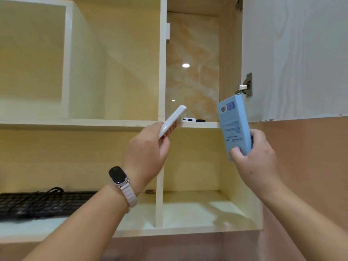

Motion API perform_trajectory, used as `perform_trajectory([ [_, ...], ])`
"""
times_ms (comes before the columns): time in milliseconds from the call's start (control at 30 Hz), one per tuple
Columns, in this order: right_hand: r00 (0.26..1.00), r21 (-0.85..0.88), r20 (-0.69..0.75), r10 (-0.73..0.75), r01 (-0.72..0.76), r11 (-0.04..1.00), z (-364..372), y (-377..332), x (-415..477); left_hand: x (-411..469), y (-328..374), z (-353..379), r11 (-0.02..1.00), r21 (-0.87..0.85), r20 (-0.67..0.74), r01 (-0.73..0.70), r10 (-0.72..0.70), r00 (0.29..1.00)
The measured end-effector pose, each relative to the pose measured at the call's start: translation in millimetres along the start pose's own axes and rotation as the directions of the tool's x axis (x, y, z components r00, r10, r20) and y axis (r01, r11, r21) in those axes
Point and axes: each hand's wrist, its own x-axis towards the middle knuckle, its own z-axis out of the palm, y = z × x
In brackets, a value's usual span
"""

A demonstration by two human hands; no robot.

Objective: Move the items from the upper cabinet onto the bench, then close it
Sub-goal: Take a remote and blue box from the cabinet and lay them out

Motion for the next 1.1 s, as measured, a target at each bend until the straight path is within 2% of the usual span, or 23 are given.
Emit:
perform_trajectory([
  [167, 0.996, 0.138, 0.043, 0.083, -0.088, 0.987, -20, 10, -26, -24, 27, 4, 0.993, -0.039, 0.008, 0.113, -0.113, 0.994],
  [300, 0.987, 0.201, 0.069, 0.142, -0.153, 0.968, -42, 27, -53, -51, 58, 15, 0.963, -0.174, 0.074, 0.205, -0.195, 0.978],
  [467, 0.968, 0.194, 0.075, 0.239, -0.249, 0.949, -71, 49, -81, -90, 99, 31, 0.874, -0.346, 0.208, 0.341, -0.283, 0.936],
  [600, 0.953, 0.165, 0.058, 0.298, -0.304, 0.938, -88, 61, -106, -136, 118, 41, 0.718, -0.482, 0.379, 0.502, -0.346, 0.858],
  [767, 0.916, 0.113, 0.010, 0.400, -0.399, 0.910, -83, 68, -141, -177, 120, 55, 0.501, -0.544, 0.526, 0.674, -0.422, 0.738],
  [1000, 0.849, 0.034, -0.112, 0.517, -0.516, 0.856, -56, 58, -189, -208, 98, 60, 0.262, -0.592, 0.694, 0.762, -0.314, 0.648],
  [1100, 0.815, 0.002, -0.137, 0.563, -0.568, 0.823, -44, 50, -216, -228, 84, 64, 0.120, -0.579, 0.767, 0.806, -0.253, 0.589],
])
